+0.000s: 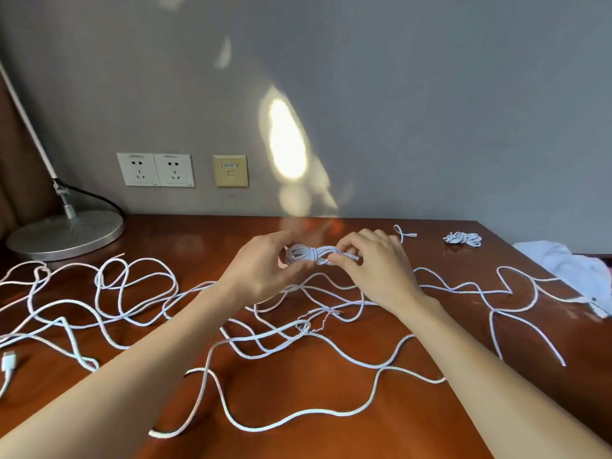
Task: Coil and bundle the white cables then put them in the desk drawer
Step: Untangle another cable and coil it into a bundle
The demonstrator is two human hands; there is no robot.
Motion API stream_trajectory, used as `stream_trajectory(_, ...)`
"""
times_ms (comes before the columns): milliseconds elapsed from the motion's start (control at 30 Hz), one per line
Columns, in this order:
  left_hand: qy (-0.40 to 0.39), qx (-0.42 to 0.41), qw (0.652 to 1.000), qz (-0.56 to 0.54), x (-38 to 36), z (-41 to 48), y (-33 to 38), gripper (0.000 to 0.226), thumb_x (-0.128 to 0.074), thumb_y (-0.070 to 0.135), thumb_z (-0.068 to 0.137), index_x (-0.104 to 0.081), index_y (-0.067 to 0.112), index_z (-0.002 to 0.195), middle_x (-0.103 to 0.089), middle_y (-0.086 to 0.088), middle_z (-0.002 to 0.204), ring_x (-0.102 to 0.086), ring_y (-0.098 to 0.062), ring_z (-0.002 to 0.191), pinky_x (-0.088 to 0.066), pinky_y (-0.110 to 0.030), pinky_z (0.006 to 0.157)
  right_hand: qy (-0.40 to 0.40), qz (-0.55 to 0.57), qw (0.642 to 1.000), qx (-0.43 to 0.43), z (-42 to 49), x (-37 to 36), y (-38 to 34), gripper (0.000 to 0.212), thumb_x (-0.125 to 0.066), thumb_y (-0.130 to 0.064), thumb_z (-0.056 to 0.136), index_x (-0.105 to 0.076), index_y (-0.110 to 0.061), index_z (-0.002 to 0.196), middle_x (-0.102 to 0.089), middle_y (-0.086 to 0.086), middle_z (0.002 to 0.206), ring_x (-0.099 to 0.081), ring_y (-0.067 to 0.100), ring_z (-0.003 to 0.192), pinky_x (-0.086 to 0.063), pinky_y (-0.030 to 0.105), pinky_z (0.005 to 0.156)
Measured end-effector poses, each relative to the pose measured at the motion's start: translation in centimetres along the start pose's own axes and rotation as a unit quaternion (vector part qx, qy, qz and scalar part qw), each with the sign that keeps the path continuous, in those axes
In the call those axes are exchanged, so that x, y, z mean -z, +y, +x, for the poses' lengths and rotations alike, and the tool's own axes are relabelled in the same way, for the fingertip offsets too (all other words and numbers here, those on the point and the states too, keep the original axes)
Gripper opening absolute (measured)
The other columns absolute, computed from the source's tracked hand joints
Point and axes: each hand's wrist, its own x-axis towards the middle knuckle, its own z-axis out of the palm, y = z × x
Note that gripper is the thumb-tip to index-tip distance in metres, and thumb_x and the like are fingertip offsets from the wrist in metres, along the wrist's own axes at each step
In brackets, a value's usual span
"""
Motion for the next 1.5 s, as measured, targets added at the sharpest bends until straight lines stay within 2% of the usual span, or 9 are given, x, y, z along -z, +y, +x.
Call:
stream_trajectory(67,-0.005,-0.017,1.0,0.006,-0.2,1.2,1.2,0.03,-0.073,0.052,0.089,-0.067,0.034,0.112,-0.064,0.025,0.092,-0.062,-0.006,0.085,-0.053,-0.03,0.074,0.007,-0.01,1.0,-0.009,-0.2,1.4,0.9,0.027,-0.063,-0.055,0.096,-0.069,-0.029,0.098,-0.064,-0.015,0.092,-0.052,0.013,0.087,-0.04,0.037,0.089)
stream_trajectory(167,-0.02,-0.031,0.999,0.01,-1.3,3.3,3.1,0.03,-0.074,0.047,0.091,-0.068,0.028,0.114,-0.068,0.014,0.1,-0.06,-0.009,0.084,-0.051,-0.031,0.073,0.013,-0.032,0.999,-0.027,-0.4,3.3,2.5,0.025,-0.063,-0.053,0.097,-0.069,-0.029,0.098,-0.064,-0.015,0.091,-0.052,0.013,0.086,-0.039,0.036,0.088)
stream_trajectory(300,-0.053,-0.043,0.997,-0.028,-3.7,5.8,5.6,0.025,-0.081,0.034,0.087,-0.071,0.02,0.106,-0.065,0.012,0.091,-0.056,-0.003,0.077,-0.04,-0.024,0.07,0.008,-0.056,0.997,-0.06,-1.3,5.4,5.4,0.025,-0.063,-0.054,0.097,-0.069,-0.03,0.097,-0.063,-0.015,0.087,-0.056,0.015,0.088,-0.037,0.035,0.084)
stream_trajectory(433,-0.068,-0.06,0.996,-0.015,-7.3,8.0,7.5,0.038,-0.082,0.03,0.086,-0.07,0.016,0.119,-0.071,0.001,0.108,-0.063,-0.016,0.092,-0.039,-0.02,0.076,-0.003,-0.066,0.994,-0.088,-2.4,7.0,9.0,0.025,-0.062,-0.052,0.098,-0.07,-0.028,0.097,-0.065,-0.013,0.09,-0.058,0.016,0.09,-0.043,0.04,0.094)
stream_trajectory(533,-0.084,-0.069,0.994,-0.012,-9.7,9.2,8.6,0.045,-0.079,0.024,0.088,-0.065,0.013,0.129,-0.07,0.0,0.119,-0.058,-0.01,0.093,-0.034,-0.013,0.078,-0.013,-0.073,0.991,-0.109,-3.1,7.6,11.5,0.025,-0.062,-0.051,0.098,-0.071,-0.027,0.097,-0.067,-0.012,0.091,-0.06,0.016,0.092,-0.043,0.04,0.096)
stream_trajectory(867,-0.124,-0.082,0.989,-0.017,-17.8,14.2,12.0,0.033,-0.076,0.033,0.091,-0.067,0.021,0.12,-0.064,0.006,0.106,-0.06,-0.018,0.093,-0.044,-0.029,0.078,-0.044,-0.13,0.973,-0.184,-4.5,9.0,19.3,0.026,-0.059,-0.049,0.101,-0.071,-0.026,0.105,-0.071,-0.007,0.102,-0.059,0.02,0.098,-0.042,0.038,0.091)
stream_trajectory(1067,-0.133,-0.066,0.989,0.005,-21.6,16.5,13.4,0.037,-0.073,0.041,0.092,-0.063,0.028,0.126,-0.064,0.007,0.121,-0.061,-0.018,0.107,-0.048,-0.034,0.087,-0.044,-0.126,0.966,-0.224,-4.5,8.9,23.6,0.024,-0.063,-0.048,0.099,-0.073,-0.026,0.103,-0.071,-0.003,0.101,-0.061,0.023,0.099,-0.047,0.041,0.091)
stream_trajectory(1333,-0.135,-0.041,0.99,0.012,-25.2,19.4,13.4,0.041,-0.072,0.042,0.093,-0.061,0.025,0.129,-0.066,0.002,0.124,-0.06,-0.022,0.112,-0.041,-0.03,0.081,-0.069,-0.135,0.955,-0.253,-2.7,7.8,27.5,0.027,-0.063,-0.052,0.098,-0.073,-0.029,0.106,-0.072,-0.002,0.108,-0.062,0.023,0.104,-0.047,0.041,0.094)
stream_trajectory(1500,-0.137,-0.012,0.99,0.015,-26.7,20.8,13.3,0.041,-0.072,0.042,0.093,-0.059,0.022,0.126,-0.067,-0.002,0.12,-0.062,-0.025,0.108,-0.047,-0.035,0.081,-0.079,-0.125,0.952,-0.269,-1.5,7.1,29.0,0.027,-0.064,-0.052,0.097,-0.073,-0.028,0.107,-0.073,-0.002,0.109,-0.065,0.023,0.103,-0.05,0.04,0.093)
